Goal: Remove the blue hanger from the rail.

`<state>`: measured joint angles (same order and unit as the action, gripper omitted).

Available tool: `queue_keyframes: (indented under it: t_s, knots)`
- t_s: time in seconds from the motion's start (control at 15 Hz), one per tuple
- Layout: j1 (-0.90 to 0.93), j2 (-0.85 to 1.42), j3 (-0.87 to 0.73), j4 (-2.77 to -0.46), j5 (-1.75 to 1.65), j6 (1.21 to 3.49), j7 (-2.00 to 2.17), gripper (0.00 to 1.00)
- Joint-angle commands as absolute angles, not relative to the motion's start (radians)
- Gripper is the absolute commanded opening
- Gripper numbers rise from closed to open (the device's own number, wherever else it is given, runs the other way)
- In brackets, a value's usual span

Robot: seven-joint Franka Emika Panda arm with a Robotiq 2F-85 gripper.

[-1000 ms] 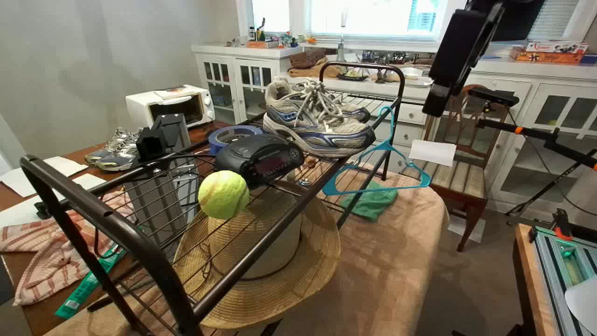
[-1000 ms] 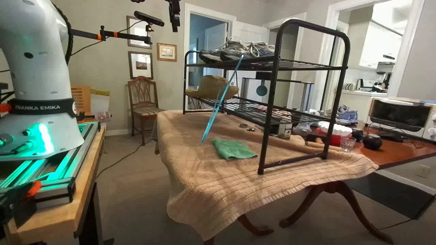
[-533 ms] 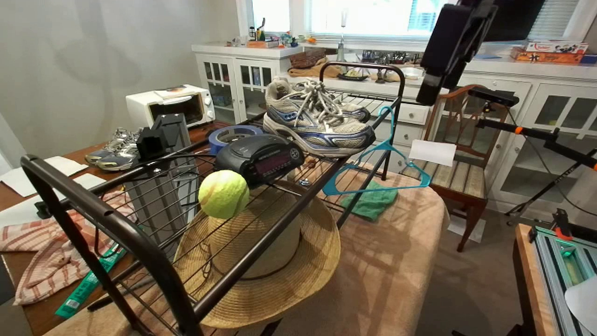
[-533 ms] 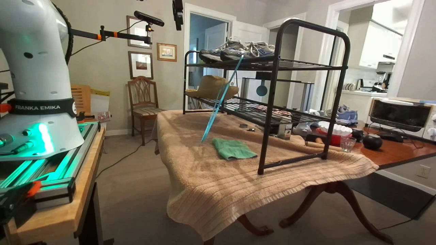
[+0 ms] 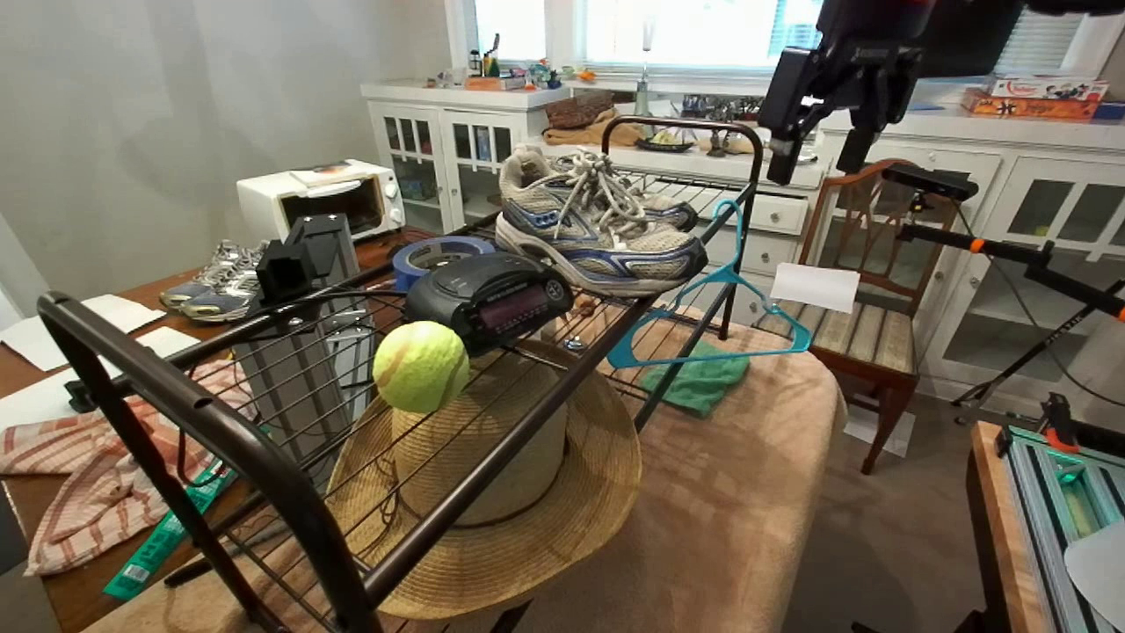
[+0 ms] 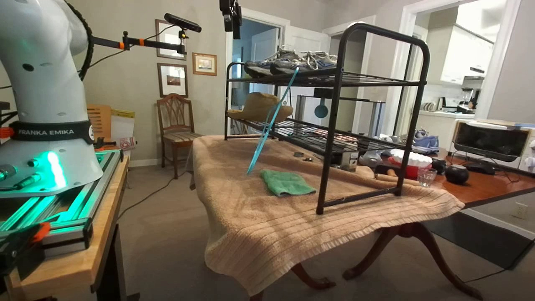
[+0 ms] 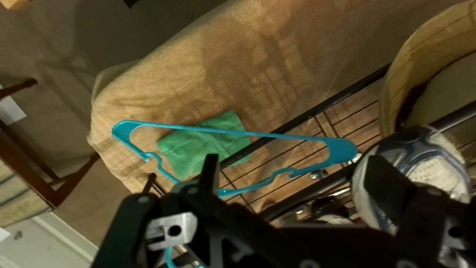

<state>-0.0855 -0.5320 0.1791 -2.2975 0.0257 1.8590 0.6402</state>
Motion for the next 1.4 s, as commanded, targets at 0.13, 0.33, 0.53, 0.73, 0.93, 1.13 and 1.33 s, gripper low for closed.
queue_keyframes:
  t_s: [0.13, 0.33, 0.53, 0.73, 0.93, 1.13, 1.33]
  knots:
    - [-0.137, -0.551, 0.132, -2.422, 0.003, 2.003, 0.736, 1.0]
    - [-0.151, -0.552, 0.107, -2.475, -0.026, 2.099, 0.693, 1.0]
    - [-0.195, -0.543, 0.119, -2.528, -0.126, 2.163, 0.727, 1.0]
    - [-0.234, -0.536, 0.144, -2.58, -0.226, 2.207, 0.788, 1.0]
    - [-0.292, -0.533, 0.181, -2.62, -0.339, 2.227, 0.964, 1.0]
    - [-0.253, -0.523, 0.142, -2.602, -0.306, 2.189, 0.961, 1.0]
    - [-0.258, -0.518, 0.143, -2.603, -0.311, 2.189, 0.991, 1.0]
